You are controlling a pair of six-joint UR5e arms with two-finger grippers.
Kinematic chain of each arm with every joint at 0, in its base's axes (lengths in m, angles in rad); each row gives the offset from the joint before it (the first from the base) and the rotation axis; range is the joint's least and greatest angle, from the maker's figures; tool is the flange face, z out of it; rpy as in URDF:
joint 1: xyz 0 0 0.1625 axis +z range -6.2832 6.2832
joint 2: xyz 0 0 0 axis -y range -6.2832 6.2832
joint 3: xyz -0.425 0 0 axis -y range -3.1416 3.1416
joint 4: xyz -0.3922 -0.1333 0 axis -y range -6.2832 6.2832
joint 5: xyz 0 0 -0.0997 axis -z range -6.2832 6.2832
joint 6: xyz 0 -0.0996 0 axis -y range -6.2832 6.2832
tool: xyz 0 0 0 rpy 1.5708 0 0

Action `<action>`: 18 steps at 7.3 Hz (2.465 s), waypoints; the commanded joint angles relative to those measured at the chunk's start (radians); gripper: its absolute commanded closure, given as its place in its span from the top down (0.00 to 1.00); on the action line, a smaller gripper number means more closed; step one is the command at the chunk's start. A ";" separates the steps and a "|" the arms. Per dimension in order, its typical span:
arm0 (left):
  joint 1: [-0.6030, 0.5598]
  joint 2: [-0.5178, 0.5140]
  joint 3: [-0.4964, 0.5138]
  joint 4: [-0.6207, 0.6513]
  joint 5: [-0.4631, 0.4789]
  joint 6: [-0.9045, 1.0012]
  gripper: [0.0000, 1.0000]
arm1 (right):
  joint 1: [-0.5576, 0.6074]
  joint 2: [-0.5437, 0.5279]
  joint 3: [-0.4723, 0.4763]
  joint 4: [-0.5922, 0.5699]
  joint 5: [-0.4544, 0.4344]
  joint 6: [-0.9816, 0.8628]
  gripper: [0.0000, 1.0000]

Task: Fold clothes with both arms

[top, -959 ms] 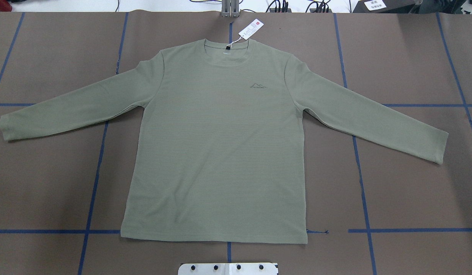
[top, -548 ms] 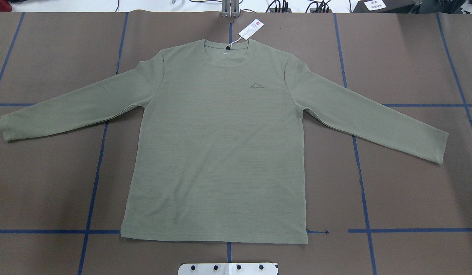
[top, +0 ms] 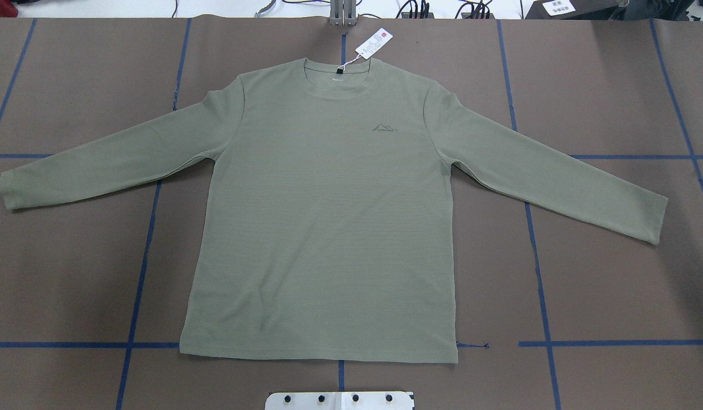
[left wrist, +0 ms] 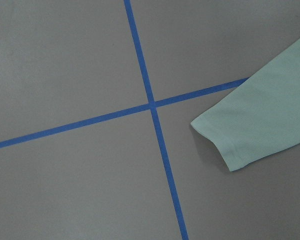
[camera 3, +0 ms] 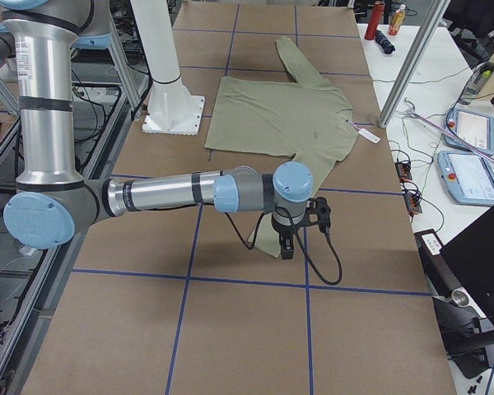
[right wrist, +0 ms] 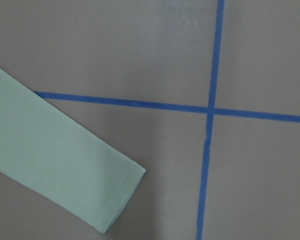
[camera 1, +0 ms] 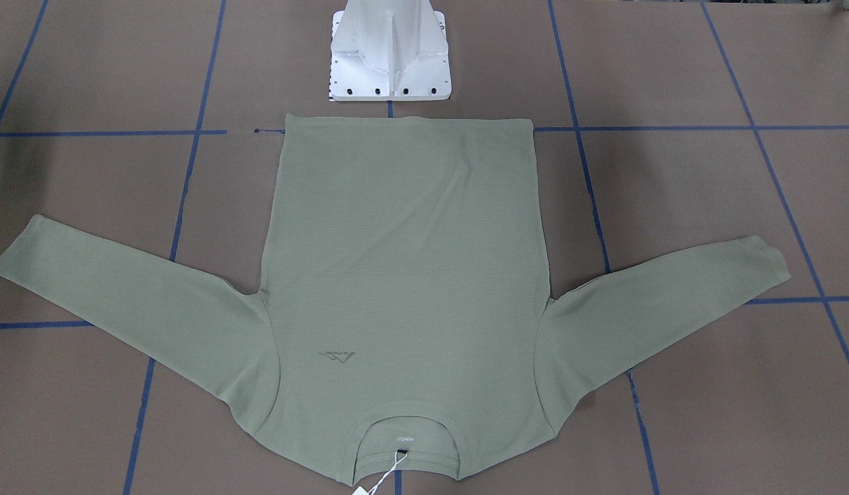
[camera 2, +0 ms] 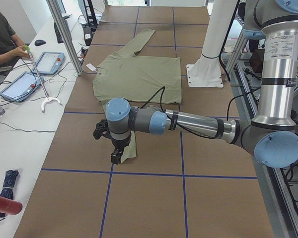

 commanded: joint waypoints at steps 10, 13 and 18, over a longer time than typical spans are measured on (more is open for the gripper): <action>0.004 0.000 0.026 -0.174 -0.011 -0.003 1.00 | -0.443 -0.097 -0.221 0.759 -0.154 0.519 1.00; 0.004 0.000 0.022 -0.172 -0.012 -0.005 1.00 | -0.457 -0.097 -0.238 0.754 -0.176 0.519 1.00; 0.004 0.000 0.016 -0.174 -0.014 -0.002 1.00 | -0.469 -0.071 -0.294 0.745 -0.173 0.519 1.00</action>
